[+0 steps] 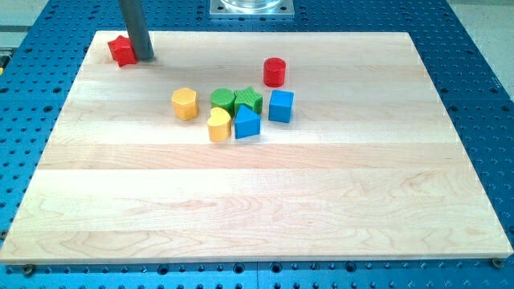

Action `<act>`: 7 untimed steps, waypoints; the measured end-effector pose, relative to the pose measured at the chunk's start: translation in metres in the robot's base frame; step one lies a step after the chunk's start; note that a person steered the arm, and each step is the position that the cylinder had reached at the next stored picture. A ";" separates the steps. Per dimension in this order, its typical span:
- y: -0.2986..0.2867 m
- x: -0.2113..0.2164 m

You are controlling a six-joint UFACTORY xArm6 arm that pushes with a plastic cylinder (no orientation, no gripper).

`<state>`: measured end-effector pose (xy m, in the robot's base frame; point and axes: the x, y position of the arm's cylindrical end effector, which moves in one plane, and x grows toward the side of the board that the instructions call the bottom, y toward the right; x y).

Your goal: Push the red circle above the green circle

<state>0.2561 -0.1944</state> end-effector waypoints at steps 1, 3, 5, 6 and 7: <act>0.001 0.000; 0.010 -0.005; 0.136 0.038; 0.171 0.079; 0.196 0.117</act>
<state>0.3729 0.0015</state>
